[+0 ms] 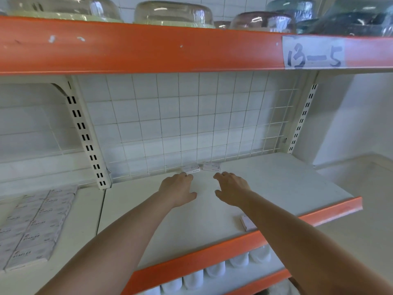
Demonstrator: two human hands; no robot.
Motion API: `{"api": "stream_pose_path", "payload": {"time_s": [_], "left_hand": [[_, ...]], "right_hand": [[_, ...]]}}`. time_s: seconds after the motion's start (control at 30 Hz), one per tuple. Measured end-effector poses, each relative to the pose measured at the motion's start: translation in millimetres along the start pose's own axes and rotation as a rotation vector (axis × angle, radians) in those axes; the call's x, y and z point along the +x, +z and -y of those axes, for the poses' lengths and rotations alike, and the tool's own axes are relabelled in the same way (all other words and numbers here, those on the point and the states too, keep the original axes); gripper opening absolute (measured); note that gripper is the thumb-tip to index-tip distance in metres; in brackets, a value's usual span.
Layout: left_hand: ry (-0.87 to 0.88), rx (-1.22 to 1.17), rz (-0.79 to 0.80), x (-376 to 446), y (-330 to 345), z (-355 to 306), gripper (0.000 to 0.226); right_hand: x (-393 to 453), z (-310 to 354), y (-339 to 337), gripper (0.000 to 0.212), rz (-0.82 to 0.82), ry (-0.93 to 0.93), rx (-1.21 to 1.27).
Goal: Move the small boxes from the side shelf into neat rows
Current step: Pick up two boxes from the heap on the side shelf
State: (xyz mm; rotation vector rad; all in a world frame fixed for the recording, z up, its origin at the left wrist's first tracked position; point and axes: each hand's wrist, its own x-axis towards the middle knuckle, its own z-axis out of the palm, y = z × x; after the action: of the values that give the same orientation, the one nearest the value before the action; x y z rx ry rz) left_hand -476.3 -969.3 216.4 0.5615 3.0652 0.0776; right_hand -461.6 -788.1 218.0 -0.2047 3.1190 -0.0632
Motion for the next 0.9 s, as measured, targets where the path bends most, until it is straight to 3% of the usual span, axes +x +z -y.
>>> {"api": "stream_pose_path", "payload": {"time_s": [0.27,0.9], "left_hand": [[-0.01,0.053,-0.015,33,8,11,0.055],[-0.127,0.031,-0.064,89,36,17,0.044]], "right_hand": [[25,-15,11,0.052,0.02,0.049,-0.005],[98,-39,27,0.056,0.009,-0.066,-0.076]]}}
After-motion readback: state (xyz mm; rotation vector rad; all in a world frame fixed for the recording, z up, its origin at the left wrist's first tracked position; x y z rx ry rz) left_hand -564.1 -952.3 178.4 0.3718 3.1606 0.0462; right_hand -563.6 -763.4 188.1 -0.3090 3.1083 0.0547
